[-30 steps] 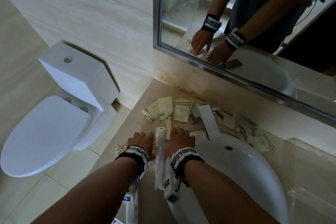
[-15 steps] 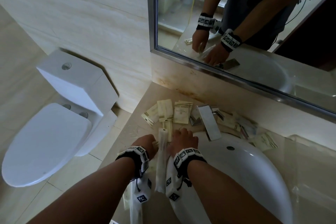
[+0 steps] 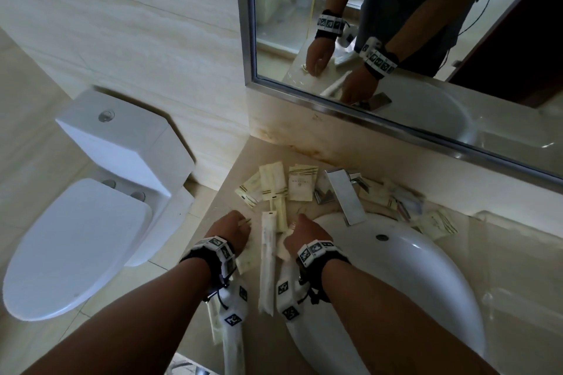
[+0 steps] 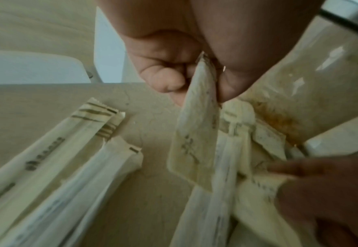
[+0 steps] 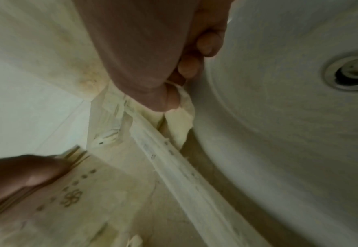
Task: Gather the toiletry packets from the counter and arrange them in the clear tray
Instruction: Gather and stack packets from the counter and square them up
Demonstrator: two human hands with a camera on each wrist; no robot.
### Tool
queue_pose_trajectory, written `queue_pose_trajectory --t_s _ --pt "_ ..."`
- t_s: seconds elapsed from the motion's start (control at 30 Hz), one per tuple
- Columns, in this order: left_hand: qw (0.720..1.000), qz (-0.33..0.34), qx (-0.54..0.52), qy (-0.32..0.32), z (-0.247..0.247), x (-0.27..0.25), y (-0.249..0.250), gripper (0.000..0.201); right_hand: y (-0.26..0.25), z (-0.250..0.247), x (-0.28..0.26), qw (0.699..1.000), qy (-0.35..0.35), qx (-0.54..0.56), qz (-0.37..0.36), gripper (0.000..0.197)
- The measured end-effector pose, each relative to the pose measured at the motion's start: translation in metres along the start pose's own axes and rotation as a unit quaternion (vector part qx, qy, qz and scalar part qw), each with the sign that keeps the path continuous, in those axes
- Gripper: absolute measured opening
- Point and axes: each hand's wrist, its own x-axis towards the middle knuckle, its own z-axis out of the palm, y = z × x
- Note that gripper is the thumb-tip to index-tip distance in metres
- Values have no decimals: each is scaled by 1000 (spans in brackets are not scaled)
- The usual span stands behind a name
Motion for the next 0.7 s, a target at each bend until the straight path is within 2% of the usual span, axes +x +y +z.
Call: queue_pose_trajectory --t_s 0.07,0.17,0.23,0.3,0.4,0.47,0.53,0.7 --pt "999 -4 -29 19 -13 -4 5 26 12 -7 -12 1000 7 23 16 48" --pt "995 0 -92 50 -24 -11 11 19 28 -14 -26 996 22 74 33 65" --pt "986 -22 -159 48 -26 -18 12 11 33 -17 -36 982 50 180 19 65" --pt "971 -58 -229 31 -25 -26 12 4 32 -19 -48 947 72 313 -7 62" --pt "959 -50 -280 3 -20 -36 16 29 22 -23 -62 911 64 406 -16 56" --pt "956 -33 -290 -24 -20 -43 20 36 14 -25 -65 899 51 434 -2 47" --pt "938 -38 -341 -47 -21 -46 24 35 8 -28 -66 892 45 449 20 40" --pt "885 -61 -455 -78 -33 -54 33 34 -5 -37 -71 911 28 411 28 34"
